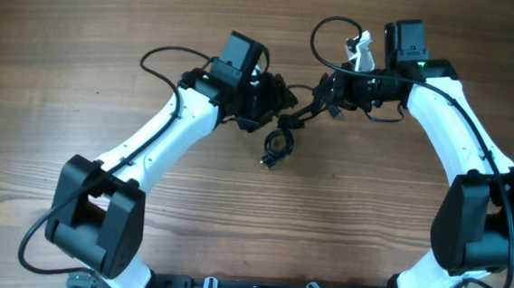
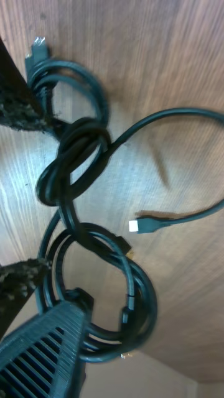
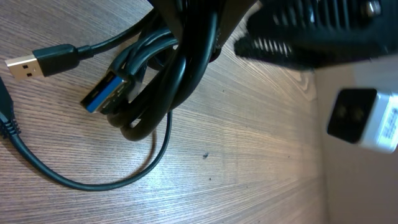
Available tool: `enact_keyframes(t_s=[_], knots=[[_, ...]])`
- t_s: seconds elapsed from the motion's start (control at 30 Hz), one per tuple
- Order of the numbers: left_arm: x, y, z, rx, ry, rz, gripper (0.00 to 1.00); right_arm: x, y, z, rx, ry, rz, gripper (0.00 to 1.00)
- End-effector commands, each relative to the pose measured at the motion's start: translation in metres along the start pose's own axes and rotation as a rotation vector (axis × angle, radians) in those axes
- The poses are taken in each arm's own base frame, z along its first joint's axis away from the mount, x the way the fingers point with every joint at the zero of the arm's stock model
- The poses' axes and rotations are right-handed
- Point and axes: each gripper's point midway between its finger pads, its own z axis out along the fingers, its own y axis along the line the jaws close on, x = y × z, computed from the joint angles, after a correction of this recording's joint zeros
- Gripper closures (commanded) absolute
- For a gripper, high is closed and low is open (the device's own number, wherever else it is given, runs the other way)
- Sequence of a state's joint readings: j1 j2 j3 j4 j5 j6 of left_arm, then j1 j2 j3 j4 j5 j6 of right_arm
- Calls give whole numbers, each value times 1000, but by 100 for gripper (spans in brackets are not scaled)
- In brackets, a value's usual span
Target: Untangle cables
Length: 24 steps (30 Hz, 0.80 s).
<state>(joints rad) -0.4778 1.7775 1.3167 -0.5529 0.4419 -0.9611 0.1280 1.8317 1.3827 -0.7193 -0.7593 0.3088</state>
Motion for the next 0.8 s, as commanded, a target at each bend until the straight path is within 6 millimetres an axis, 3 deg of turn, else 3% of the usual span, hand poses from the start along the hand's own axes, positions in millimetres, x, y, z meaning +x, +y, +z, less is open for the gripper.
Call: enact_keyframes(t_s=[0.0, 0.17, 0.23, 0.43, 0.53, 0.63, 0.77], knots=[[12, 13, 21, -61, 28, -95, 37, 0, 3, 3, -26, 12, -18, 87], [12, 33, 43, -129, 29, -322, 33, 1, 3, 3, -24, 16, -14, 87], [2, 38, 48, -137, -18, -401, 32, 1, 3, 2, -24, 16, -15, 87], [-12, 20, 51, -56, -65, -461, 36, 1, 3, 2, -24, 16, -15, 87], [-9, 17, 52, -45, -49, -463, 44, 1, 3, 3, -24, 17, -14, 87], [7, 18, 57, -77, -25, -447, 41, 1, 3, 2, -24, 17, -13, 87], [14, 18, 61, -100, -41, -426, 39, 1, 3, 3, -24, 16, -14, 87]])
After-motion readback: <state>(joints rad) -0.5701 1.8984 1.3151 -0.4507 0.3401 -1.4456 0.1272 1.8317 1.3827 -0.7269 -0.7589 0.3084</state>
